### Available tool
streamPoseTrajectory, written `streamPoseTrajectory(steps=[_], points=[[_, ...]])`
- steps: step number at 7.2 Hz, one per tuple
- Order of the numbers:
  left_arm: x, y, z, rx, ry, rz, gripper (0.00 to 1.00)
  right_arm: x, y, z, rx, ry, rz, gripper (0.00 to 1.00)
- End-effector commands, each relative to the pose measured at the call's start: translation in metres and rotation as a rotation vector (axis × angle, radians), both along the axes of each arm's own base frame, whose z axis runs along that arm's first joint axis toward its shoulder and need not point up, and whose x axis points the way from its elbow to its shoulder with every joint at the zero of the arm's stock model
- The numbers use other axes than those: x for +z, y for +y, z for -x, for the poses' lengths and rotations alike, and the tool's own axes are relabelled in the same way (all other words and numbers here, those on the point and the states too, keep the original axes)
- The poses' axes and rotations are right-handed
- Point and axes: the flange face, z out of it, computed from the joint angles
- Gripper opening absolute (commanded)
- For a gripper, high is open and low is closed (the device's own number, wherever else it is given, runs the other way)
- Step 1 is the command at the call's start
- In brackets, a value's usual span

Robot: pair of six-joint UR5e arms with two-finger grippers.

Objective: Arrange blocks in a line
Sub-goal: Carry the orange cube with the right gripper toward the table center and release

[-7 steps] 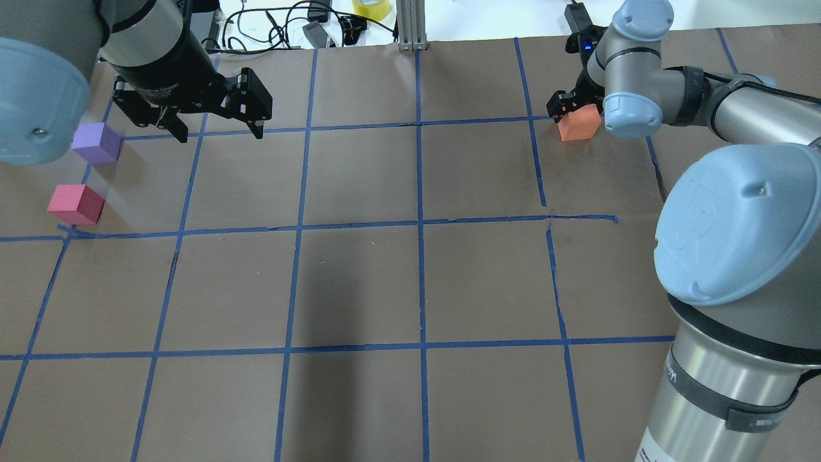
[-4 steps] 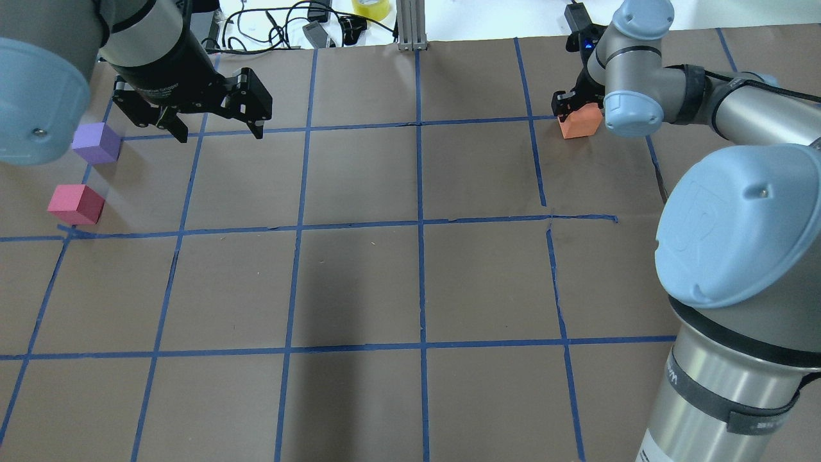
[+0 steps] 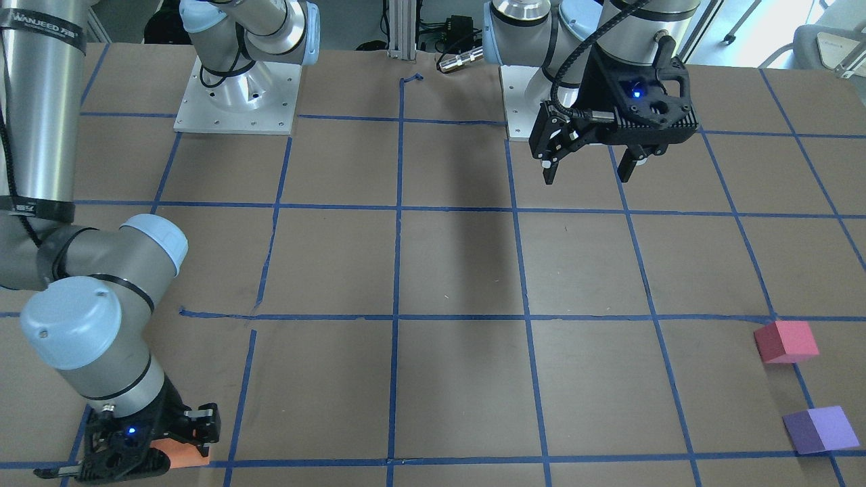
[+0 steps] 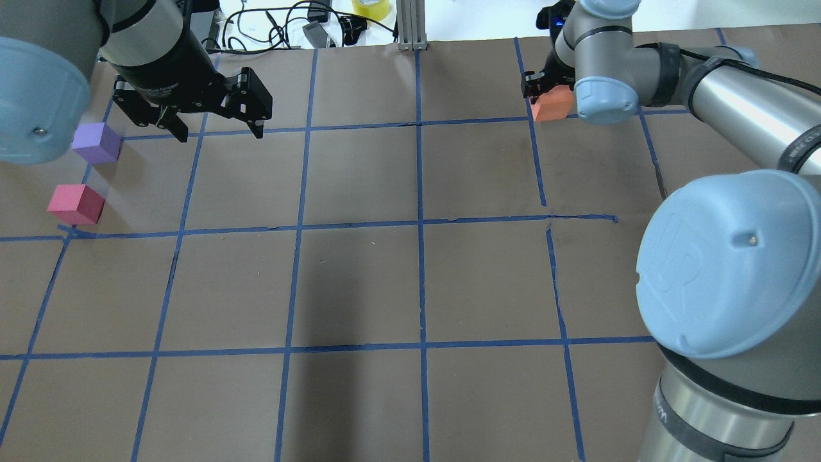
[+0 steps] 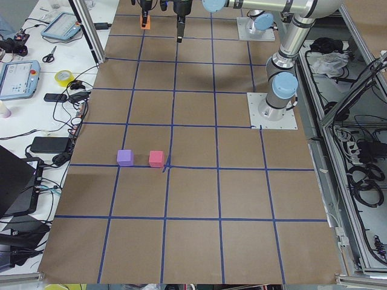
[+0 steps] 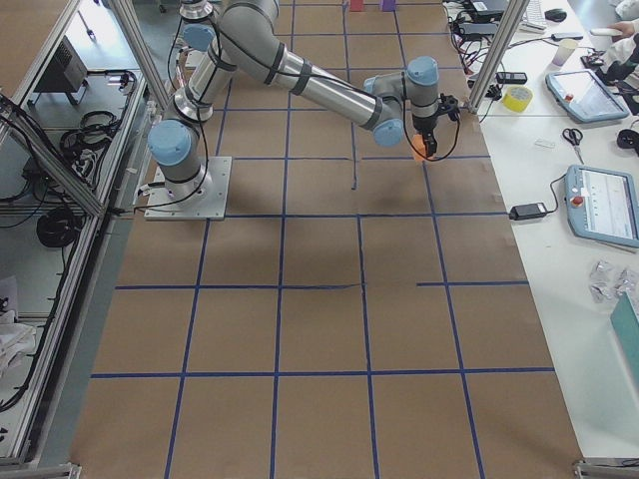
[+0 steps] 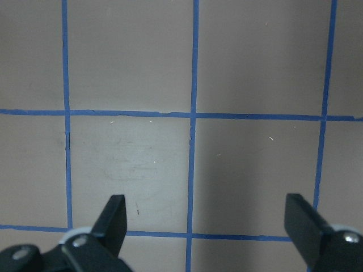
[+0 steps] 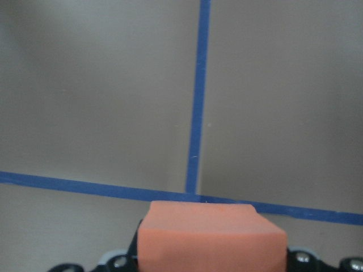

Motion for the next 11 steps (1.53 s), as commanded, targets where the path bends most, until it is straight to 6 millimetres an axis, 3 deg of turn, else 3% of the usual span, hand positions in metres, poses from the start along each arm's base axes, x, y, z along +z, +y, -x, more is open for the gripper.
streamPoseTrajectory(steps=[1,2,4,5,6,8,9,10,11], points=[[0.000,0.000,0.000,0.000,0.001,0.000,1.00,0.009,0.014,-0.094,-0.037,-0.059,-0.005,0.00],[0.000,0.000,0.000,0.000,0.000,0.000,1.00,0.010,0.021,-0.131,-0.044,-0.081,-0.008,0.00],[0.001,0.001,0.000,-0.002,0.001,0.001,1.00,-0.020,0.045,-0.216,-0.107,-0.123,-0.048,0.00],[0.001,0.001,0.000,-0.001,0.000,0.001,1.00,-0.037,0.050,-0.233,-0.099,-0.111,-0.065,0.00],[0.001,0.001,0.000,-0.001,0.000,0.001,1.00,-0.042,0.054,-0.241,-0.152,-0.135,-0.082,0.11],[0.001,0.001,0.000,-0.001,0.000,0.001,1.00,-0.049,0.064,-0.253,-0.162,-0.123,-0.093,0.22],[-0.002,0.000,0.000,0.000,0.000,-0.003,1.00,-0.047,0.069,-0.260,-0.213,-0.143,-0.100,0.47],[-0.002,0.000,0.002,-0.003,0.001,-0.005,1.00,-0.048,0.070,-0.263,-0.233,-0.160,-0.106,0.96],[-0.005,-0.001,0.003,-0.011,0.000,-0.011,1.00,-0.045,0.071,-0.263,-0.233,-0.159,-0.107,1.00]])
